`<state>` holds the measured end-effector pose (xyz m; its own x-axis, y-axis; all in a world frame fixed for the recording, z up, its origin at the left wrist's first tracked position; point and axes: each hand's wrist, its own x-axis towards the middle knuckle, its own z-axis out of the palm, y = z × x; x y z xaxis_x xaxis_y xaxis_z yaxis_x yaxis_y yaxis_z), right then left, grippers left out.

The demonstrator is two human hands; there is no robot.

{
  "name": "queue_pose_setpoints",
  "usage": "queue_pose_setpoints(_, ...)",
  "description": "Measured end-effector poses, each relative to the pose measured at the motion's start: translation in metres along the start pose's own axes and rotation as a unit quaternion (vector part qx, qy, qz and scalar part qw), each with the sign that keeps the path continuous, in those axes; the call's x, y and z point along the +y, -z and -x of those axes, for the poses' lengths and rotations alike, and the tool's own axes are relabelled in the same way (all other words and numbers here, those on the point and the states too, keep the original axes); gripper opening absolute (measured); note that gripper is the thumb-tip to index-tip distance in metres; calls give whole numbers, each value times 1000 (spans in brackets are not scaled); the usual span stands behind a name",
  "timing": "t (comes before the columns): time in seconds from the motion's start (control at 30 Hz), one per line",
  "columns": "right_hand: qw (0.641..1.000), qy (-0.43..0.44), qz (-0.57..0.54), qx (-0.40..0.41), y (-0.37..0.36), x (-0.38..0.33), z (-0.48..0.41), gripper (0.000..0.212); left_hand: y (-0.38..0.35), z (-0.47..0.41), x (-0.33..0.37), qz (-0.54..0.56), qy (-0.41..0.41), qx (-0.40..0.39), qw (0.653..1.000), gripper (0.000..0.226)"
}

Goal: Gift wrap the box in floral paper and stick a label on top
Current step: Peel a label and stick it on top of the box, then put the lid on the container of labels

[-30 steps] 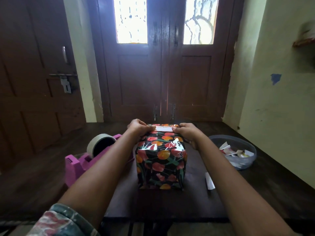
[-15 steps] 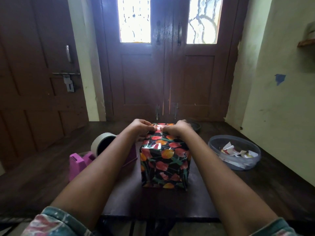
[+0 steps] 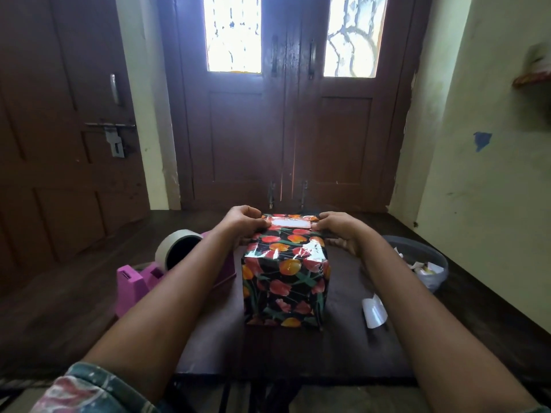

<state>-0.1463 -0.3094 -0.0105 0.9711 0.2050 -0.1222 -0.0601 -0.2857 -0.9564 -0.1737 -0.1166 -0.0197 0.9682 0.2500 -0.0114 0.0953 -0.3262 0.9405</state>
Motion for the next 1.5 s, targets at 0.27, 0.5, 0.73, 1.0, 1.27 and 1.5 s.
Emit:
queue_pose_setpoints(0.27, 912, 202, 345, -86, -5, 13, 20, 47, -1, 10, 1, -260, -325, 2, 909, 24)
queue_pose_setpoints(0.5, 861, 235, 452, 11, 1, 14, 19, 43, 38, 19, -5, -310, -281, -54, 907, 33)
queue_pose_setpoints(0.73, 869, 261, 419, -34, -4, 12, 17, 47, 18, 24, 12, -347, -252, -63, 901, 41)
queue_pose_setpoints(1.0, 908, 246, 338, 19, 8, 31, 15, 39, 16, 27, 5, -395, -211, -56, 893, 34)
queue_pose_setpoints(1.27, 886, 266, 357, 128, 44, 38, 36, 30, -6, 29, 44, -400, -259, 8, 879, 16)
queue_pose_setpoints(1.5, 874, 149, 416, 202, 134, 91, 39, 61, -125, -8, 83, -407, -246, -6, 880, 20)
